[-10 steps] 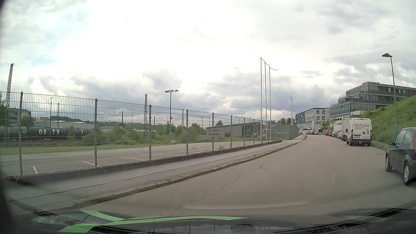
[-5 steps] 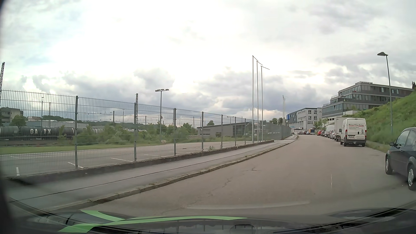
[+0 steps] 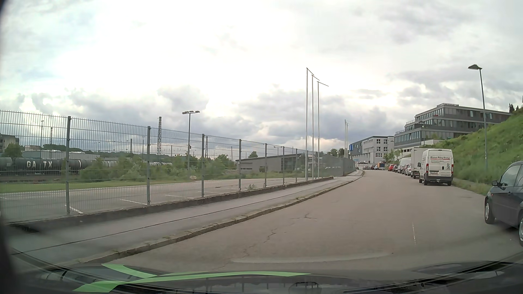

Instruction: Follow the waypoints while adhering to traffic rules and regulations

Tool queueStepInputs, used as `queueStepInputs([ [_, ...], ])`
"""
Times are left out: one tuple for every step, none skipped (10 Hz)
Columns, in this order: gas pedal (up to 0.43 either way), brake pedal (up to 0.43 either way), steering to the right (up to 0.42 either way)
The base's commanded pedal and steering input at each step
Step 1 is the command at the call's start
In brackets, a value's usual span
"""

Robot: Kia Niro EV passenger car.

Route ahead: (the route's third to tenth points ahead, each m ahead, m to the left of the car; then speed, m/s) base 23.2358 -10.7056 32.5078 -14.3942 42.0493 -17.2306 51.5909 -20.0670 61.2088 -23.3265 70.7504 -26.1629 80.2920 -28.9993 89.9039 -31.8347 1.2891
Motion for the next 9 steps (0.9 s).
queueStepInputs([
  [0.0, 0.0, 0.248],
  [0.0, 0.0, 0.248],
  [0.0, 0.0, 0.248],
  [0.0, 0.0, 0.248],
  [0.0, 0.0, 0.248],
  [0.0, 0.0, 0.248],
  [0.008, 0.0, 0.248],
  [0.008, 0.0, 0.248],
  [0.008, 0.0, 0.248],
])
